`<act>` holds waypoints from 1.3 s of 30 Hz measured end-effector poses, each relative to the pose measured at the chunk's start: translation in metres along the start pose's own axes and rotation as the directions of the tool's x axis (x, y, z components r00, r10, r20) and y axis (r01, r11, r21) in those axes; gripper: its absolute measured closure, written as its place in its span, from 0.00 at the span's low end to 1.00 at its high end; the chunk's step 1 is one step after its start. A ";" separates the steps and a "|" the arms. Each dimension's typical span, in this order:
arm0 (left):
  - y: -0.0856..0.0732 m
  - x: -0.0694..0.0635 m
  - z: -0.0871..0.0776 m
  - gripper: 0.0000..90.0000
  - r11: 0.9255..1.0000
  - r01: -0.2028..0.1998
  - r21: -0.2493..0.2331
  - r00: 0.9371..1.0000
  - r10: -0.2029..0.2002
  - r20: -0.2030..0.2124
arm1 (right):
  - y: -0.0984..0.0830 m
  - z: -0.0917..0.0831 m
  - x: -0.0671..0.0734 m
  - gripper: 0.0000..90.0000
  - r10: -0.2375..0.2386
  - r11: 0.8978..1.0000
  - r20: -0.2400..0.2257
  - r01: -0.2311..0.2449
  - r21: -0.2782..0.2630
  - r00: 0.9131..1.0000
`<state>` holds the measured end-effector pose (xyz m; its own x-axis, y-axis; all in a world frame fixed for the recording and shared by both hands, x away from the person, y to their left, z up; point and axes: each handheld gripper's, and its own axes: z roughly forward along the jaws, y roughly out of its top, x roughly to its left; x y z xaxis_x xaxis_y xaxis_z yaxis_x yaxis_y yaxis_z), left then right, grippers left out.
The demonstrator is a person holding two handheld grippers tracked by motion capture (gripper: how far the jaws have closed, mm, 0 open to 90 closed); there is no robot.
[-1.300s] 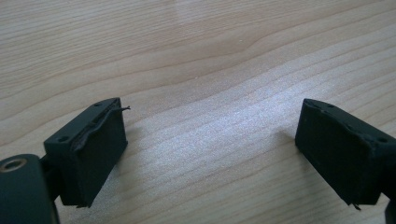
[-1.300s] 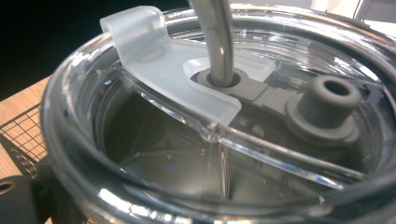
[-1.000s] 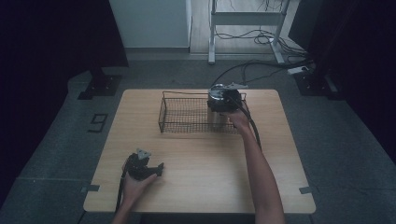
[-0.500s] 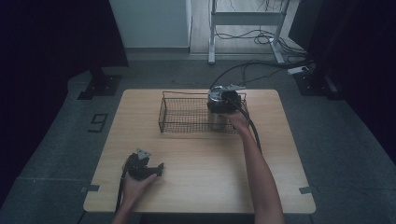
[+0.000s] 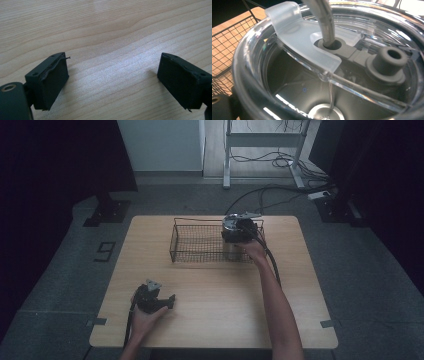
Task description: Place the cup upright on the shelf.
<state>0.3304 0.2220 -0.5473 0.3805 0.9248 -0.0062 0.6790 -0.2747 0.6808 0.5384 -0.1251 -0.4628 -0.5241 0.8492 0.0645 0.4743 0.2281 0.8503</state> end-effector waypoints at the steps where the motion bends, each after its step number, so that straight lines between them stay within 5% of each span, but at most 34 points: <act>1: 0.000 0.000 0.000 0.11 1.000 0.000 0.000 1.000 0.000 0.000 | 0.000 0.000 0.000 0.03 -0.003 1.000 0.001 0.003 0.003 1.000; 19: -0.001 0.000 -0.001 0.12 1.000 -0.001 0.000 1.000 0.001 0.000 | 0.001 -0.010 0.000 0.00 0.020 1.000 -0.003 -0.020 0.007 1.000; 39: -0.001 0.000 -0.001 0.12 1.000 -0.001 0.000 1.000 0.001 0.000 | -0.003 -0.030 0.000 0.00 0.024 0.994 0.013 -0.023 -0.107 1.000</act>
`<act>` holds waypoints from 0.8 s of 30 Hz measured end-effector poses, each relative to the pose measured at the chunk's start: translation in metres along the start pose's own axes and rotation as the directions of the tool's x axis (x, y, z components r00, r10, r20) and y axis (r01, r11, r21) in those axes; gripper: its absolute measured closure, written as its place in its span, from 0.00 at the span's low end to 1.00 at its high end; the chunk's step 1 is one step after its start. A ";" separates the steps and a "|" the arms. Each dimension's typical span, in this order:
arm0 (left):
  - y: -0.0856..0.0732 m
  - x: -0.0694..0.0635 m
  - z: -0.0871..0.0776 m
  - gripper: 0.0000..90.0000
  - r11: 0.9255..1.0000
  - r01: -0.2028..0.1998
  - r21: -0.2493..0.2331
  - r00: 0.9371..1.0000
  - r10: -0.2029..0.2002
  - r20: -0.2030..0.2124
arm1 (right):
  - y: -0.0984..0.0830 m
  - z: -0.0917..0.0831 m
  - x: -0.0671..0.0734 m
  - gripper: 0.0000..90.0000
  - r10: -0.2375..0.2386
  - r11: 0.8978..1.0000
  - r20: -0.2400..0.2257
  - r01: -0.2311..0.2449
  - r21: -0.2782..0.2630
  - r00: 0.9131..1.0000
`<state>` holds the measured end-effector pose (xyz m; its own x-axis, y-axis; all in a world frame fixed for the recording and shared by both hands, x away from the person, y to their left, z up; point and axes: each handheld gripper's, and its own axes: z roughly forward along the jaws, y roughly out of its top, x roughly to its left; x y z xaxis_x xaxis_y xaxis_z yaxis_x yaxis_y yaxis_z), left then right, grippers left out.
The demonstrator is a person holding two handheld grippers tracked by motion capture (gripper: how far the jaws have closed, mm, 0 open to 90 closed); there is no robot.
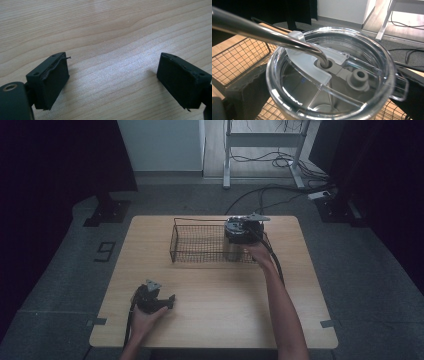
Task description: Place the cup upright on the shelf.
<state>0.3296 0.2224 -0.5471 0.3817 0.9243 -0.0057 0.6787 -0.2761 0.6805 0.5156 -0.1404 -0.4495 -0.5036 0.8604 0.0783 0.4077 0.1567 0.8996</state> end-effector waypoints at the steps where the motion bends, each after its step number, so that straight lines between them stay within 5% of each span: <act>1: 0.000 0.000 0.000 0.12 1.000 0.000 0.000 1.000 0.000 -0.001 | 0.000 -0.002 0.000 0.00 -0.004 1.000 0.000 0.004 -0.005 1.000; 24: 0.000 0.000 0.000 0.12 1.000 0.000 0.001 1.000 0.000 -0.001 | -0.006 -0.039 -0.003 0.00 -0.012 0.998 0.009 0.013 -0.058 1.000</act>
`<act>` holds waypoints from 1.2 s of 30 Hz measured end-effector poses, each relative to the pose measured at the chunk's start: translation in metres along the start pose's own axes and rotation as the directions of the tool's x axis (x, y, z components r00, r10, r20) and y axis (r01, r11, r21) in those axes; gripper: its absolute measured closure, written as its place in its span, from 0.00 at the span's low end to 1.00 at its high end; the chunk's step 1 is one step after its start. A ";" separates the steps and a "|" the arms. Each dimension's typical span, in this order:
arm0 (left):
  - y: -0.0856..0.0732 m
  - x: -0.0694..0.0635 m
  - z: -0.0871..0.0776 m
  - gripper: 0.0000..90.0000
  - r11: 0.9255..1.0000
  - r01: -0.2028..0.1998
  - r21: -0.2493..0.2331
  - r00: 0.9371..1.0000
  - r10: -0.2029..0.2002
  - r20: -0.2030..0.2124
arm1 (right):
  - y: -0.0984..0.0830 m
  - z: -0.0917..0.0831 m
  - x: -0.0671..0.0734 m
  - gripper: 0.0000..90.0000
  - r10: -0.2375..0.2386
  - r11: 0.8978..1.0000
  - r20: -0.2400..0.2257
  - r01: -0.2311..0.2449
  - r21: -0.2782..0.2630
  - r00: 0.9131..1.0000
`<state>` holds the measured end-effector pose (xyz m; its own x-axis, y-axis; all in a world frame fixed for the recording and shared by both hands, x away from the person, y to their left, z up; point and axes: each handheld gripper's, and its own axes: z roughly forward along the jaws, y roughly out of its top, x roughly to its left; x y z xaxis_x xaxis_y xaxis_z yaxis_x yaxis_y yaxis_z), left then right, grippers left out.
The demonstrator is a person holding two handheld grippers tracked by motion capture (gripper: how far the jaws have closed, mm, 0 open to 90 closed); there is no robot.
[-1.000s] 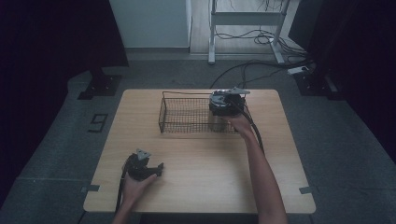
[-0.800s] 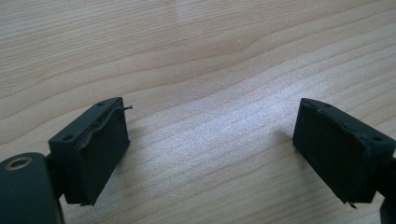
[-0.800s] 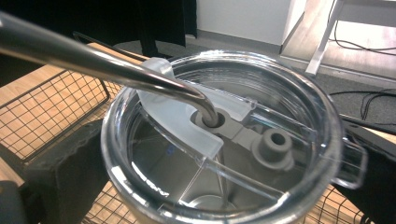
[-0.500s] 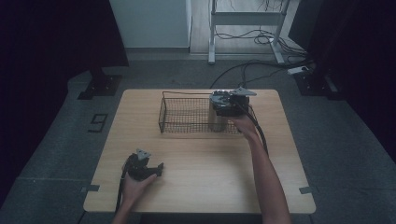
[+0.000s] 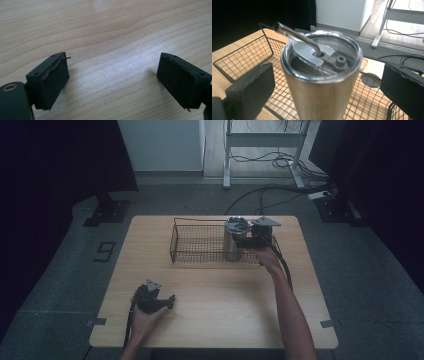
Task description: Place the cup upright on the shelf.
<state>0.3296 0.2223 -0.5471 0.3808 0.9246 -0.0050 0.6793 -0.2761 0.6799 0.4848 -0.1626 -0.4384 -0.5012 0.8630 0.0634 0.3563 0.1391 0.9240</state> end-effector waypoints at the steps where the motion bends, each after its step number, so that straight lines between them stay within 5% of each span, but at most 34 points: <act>1: 0.000 0.000 0.000 0.12 1.000 0.000 0.000 1.000 0.000 0.000 | -0.001 -0.001 0.000 0.00 -0.001 1.000 0.001 0.001 0.003 1.000; 36: 0.000 0.000 0.000 0.12 1.000 0.002 -0.001 1.000 -0.002 0.001 | -0.055 -0.068 0.002 0.01 0.036 0.999 0.001 -0.036 0.001 0.999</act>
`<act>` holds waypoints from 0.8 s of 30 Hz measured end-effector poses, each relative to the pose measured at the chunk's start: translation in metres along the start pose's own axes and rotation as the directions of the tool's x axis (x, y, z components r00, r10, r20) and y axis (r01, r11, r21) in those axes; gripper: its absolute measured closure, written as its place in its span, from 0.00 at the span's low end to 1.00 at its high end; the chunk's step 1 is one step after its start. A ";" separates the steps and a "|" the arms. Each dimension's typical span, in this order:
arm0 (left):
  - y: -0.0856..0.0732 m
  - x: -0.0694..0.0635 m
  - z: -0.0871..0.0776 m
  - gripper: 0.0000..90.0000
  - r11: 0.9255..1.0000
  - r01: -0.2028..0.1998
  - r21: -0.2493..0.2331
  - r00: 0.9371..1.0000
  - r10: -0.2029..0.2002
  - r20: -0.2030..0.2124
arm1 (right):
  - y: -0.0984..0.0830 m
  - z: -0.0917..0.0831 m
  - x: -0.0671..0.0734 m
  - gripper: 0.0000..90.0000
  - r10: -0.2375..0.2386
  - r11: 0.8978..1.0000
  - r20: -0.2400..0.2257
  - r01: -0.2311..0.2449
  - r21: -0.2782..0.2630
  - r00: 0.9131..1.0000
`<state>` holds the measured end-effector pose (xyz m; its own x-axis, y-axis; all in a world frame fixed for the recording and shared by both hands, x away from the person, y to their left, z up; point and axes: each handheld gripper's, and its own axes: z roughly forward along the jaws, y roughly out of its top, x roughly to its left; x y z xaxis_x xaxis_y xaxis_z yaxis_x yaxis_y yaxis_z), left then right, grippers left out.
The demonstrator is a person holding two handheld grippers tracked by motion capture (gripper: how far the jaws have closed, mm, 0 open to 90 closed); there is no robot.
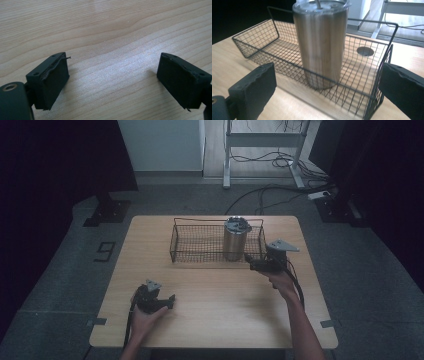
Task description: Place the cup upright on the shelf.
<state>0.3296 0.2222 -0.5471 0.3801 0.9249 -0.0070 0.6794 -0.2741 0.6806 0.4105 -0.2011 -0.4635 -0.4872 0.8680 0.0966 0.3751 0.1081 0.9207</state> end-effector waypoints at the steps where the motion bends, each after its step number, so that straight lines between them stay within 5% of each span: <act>1: 0.000 0.000 0.000 0.12 1.000 0.000 0.000 1.000 0.000 -0.001 | -0.005 -0.004 0.002 0.01 -0.005 1.000 -0.003 0.005 0.001 1.000; 12: 0.000 0.000 0.000 0.12 1.000 0.002 0.001 1.000 -0.002 -0.003 | -0.042 -0.032 0.014 0.04 -0.002 1.000 -0.014 0.002 0.014 1.000; 24: 0.000 0.000 0.000 0.12 1.000 0.002 0.001 1.000 -0.002 -0.003 | -0.071 -0.035 0.027 0.06 -0.021 0.997 -0.038 0.024 0.067 0.999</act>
<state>0.3291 0.2221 -0.5470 0.3767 0.9263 -0.0058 0.6805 -0.2725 0.6802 0.3428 -0.2022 -0.5132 -0.5245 0.8465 0.0911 0.4152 0.1608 0.8954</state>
